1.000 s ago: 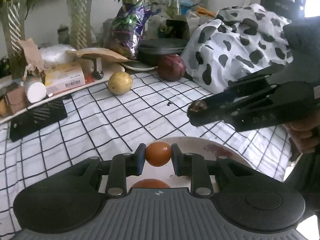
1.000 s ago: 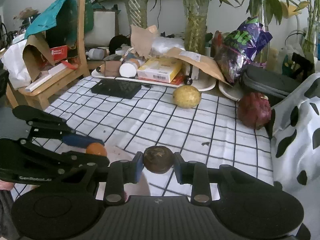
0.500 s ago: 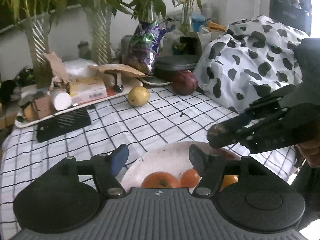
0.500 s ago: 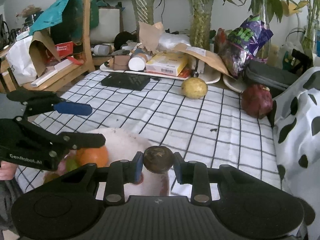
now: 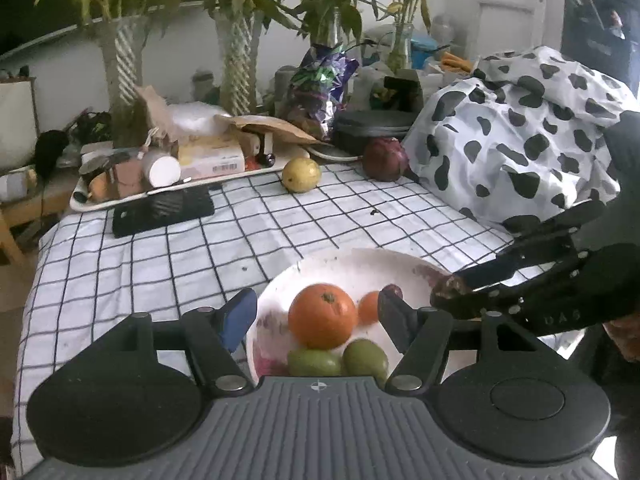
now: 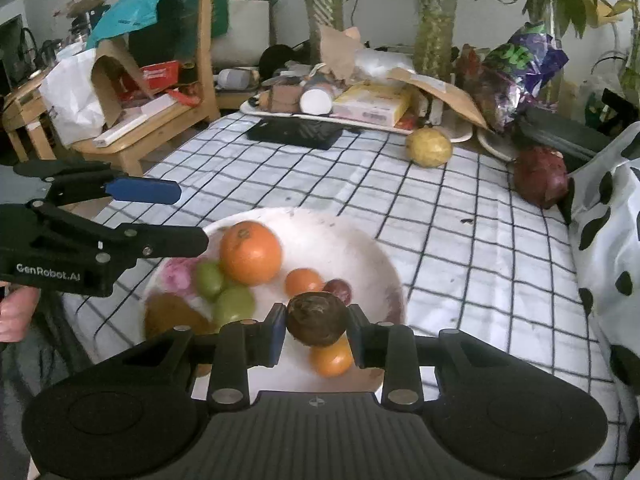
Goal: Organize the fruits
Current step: 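Carry the plum and tangerine onto the white plate and open both tools, then lift both open tools off the plate toward the remaining fruits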
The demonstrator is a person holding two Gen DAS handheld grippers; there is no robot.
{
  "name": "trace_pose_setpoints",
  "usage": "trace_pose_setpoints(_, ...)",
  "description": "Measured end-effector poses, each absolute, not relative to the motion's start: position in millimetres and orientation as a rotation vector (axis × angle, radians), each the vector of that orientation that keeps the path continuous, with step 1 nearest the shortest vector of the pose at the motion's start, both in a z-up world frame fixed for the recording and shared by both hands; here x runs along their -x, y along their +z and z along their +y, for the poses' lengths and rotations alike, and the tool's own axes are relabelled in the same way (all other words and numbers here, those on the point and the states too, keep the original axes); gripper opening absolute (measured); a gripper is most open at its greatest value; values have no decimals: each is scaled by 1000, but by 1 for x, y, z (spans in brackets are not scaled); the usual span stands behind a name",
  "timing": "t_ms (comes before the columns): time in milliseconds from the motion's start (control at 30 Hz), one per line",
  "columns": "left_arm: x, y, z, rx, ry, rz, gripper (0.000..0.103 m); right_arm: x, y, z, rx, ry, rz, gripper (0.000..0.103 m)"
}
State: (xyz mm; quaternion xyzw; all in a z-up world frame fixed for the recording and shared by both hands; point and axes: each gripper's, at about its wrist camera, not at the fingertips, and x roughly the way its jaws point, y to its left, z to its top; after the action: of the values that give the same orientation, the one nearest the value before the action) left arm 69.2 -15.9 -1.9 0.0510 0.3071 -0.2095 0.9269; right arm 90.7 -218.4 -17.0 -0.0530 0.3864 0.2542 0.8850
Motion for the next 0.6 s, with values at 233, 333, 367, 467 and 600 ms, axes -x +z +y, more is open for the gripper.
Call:
trace_pose_setpoints(233, -52, -2, -15, -105, -408, 645, 65, -72, -25, -206, 134, 558, 864, 34)
trace_pose_setpoints(333, -46, -1, -14, -96, -402, 649, 65, -66, -29, -201, 151, 564, 877, 34)
trace_pose_setpoints(367, -44, -1, -14, -93, -402, 651, 65, -65, -29, -200, 154, 562, 880, 34)
trace_pose_setpoints(467, -40, -1, -14, -91, -397, 661, 65, -60, -30, -199, 173, 545, 871, 65)
trace_pose_setpoints(600, -35, -2, -15, -86, -392, 683, 65, -51, -28, -203, 181, 530, 850, 81)
